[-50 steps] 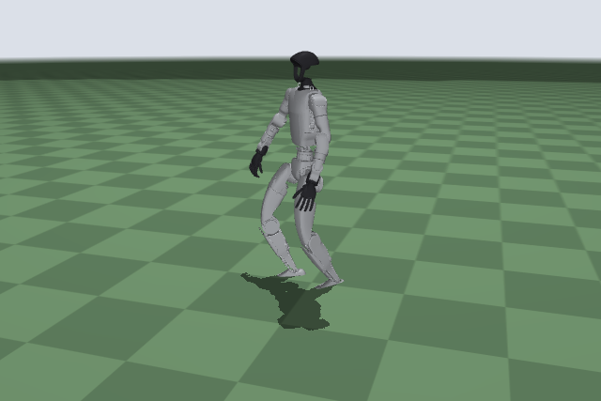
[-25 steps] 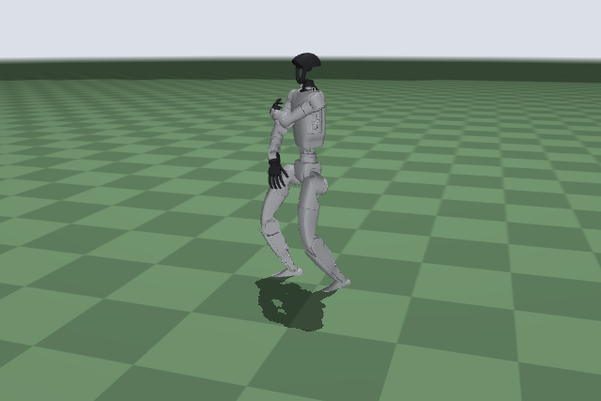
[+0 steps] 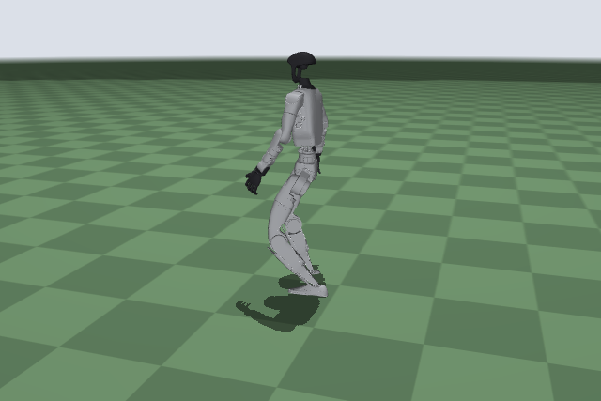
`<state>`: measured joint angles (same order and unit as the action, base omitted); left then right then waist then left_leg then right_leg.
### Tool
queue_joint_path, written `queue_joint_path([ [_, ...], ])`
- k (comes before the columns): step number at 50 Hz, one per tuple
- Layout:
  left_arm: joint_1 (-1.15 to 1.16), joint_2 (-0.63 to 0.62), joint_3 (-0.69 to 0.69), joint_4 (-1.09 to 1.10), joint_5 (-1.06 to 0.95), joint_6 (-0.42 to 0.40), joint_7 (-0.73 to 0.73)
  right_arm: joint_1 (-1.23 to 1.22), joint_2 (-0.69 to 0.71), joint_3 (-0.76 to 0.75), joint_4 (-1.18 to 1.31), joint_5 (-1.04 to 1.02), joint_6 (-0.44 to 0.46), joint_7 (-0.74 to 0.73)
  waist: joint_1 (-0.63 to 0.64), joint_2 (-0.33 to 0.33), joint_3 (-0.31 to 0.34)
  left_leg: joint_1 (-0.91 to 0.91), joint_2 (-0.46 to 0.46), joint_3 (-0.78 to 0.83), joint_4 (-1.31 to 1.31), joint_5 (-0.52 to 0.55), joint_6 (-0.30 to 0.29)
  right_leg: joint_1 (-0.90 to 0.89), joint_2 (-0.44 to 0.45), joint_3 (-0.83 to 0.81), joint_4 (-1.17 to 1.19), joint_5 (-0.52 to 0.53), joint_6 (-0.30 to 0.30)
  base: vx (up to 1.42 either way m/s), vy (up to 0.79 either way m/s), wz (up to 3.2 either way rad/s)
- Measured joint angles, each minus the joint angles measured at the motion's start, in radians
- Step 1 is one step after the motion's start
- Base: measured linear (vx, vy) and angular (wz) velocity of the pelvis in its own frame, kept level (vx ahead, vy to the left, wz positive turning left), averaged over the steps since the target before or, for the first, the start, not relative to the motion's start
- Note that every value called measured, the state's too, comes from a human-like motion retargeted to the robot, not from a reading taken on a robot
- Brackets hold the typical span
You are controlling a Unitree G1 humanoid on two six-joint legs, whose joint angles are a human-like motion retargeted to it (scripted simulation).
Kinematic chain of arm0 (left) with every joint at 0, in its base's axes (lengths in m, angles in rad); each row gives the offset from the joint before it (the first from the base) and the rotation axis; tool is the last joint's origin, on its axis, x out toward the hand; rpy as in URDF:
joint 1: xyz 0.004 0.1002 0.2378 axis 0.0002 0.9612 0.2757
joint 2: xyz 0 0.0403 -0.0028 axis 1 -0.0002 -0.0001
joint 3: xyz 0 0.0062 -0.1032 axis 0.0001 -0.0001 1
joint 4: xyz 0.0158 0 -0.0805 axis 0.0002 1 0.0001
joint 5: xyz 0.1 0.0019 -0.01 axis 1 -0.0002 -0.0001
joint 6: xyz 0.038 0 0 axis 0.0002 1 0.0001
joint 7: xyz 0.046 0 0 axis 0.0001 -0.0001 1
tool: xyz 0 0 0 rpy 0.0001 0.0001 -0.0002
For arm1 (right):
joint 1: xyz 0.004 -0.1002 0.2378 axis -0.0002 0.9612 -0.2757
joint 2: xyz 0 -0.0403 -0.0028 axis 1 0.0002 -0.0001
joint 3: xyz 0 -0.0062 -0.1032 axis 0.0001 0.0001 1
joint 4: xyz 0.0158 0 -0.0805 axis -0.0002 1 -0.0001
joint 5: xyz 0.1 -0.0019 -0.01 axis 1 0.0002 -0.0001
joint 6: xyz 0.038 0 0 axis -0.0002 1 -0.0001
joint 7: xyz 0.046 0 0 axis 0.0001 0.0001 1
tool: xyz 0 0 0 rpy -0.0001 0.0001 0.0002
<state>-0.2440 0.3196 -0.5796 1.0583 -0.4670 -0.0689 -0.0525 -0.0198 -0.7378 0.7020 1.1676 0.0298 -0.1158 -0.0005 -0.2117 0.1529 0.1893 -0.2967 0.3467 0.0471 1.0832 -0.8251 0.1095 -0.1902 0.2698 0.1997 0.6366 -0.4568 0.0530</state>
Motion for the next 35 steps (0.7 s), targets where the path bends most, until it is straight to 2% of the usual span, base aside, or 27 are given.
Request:
queue_joint_path([
  [4,0.278,-0.073,0.043,0.118,0.145,-0.025,-0.001,0.153,0.023,-0.166,0.024,0.060,-0.016,-0.054,-0.042,0.010,0.017,0.032,-0.006,0.001,-0.109,0.027,-0.059,0.031,0.001,0.009,-0.007,-0.035,-0.014,0.16,0.15,0.75],
  [8,0.450,-0.166,0.019,0.134,0.240,-0.035,-0.043,0.262,0.188,-0.251,0.001,0.182,-0.033,-0.107,-0.075,-0.013,0.024,0.034,-0.085,0.006,-0.181,0.042,-0.072,-0.011,-0.041,0.033,0.068,-0.028,-0.013,0.12,0.13,1.63],
  [10,0.506,-0.207,-0.034,0.119,0.286,-0.041,-0.085,0.305,0.318,-0.234,-0.042,0.270,-0.047,-0.101,-0.081,-0.028,0.016,0.026,-0.140,-0.007,-0.231,0.072,-0.087,-0.041,-0.032,0.060,0.076,-0.027,0.000,0.14,0.11,2.09],
  [13,0.568,-0.255,-0.153,0.066,0.339,-0.059,-0.183,0.380,0.506,-0.132,-0.139,0.419,-0.061,-0.039,-0.078,-0.057,-0.002,0.022,-0.231,-0.054,-0.324,0.138,-0.124,-0.056,-0.019,0.068,0.055,-0.045,0.010,0.13,0.08,2.65],
  [16,0.601,-0.285,-0.256,0.001,0.368,-0.076,-0.255,0.445,0.612,-0.024,-0.219,0.503,-0.065,0.020,-0.055,-0.071,0.001,0.015,-0.296,-0.096,-0.350,0.174,-0.166,-0.048,-0.009,0.038,0.051,-0.046,0.015,0.09,0.07,3.09],
  [18,0.614,-0.284,-0.315,-0.048,0.377,-0.083,-0.291,0.479,0.635,0.029,-0.265,0.522,-0.069,0.040,-0.045,-0.075,-0.003,0.026,-0.317,-0.061,-0.374,0.195,-0.175,-0.026,-0.048,-0.029,0.027,-0.056,0.007,0.08,0.09,3.52],
  [22,0.624,-0.287,-0.387,-0.097,0.398,-0.094,-0.336,0.499,0.628,0.088,-0.302,0.503,-0.090,0.047,-0.014,-0.069,0.010,0.007,-0.231,0.094,-0.246,0.151,-0.168,-0.013,-0.131,-0.191,0.070,-0.101,-0.013,0.00,0.09,3.23],
  [25,0.632,-0.268,-0.420,-0.121,0.406,-0.088,-0.381,0.510,0.591,0.091,-0.346,0.499,-0.107,0.044,-0.011,-0.042,-0.011,0.018,-0.127,0.192,-0.208,0.129,-0.157,0.047,-0.179,-0.323,-0.018,-0.095,-0.020,0.01,0.12,2.97],
  [30,0.676,-0.254,-0.437,-0.125,0.399,-0.086,-0.426,0.531,0.562,0.080,-0.409,0.565,-0.139,0.047,-0.024,-0.008,-0.044,0.071,0.071,0.372,-0.156,0.147,-0.172,0.105,-0.221,-0.501,-0.080,-0.084,-0.026,-0.02,0.17,2.45],
  [33,0.706,-0.243,-0.439,-0.141,0.378,-0.089,-0.445,0.544,0.539,0.081,-0.452,0.625,-0.153,0.050,-0.032,0.011,-0.070,0.116,0.117,0.443,-0.185,0.176,-0.191,0.158,-0.227,-0.583,-0.158,-0.061,-0.031,0.02,0.22,2.09],
  [35,0.722,-0.236,-0.438,-0.152,0.354,-0.092,-0.451,0.547,0.521,0.084,-0.477,0.661,-0.154,0.052,-0.036,0.009,-0.089,0.157,0.084,0.470,-0.252,0.199,-0.197,0.196,-0.243,-0.624,-0.207,-0.053,-0.033,0.04,0.26,1.92],
])
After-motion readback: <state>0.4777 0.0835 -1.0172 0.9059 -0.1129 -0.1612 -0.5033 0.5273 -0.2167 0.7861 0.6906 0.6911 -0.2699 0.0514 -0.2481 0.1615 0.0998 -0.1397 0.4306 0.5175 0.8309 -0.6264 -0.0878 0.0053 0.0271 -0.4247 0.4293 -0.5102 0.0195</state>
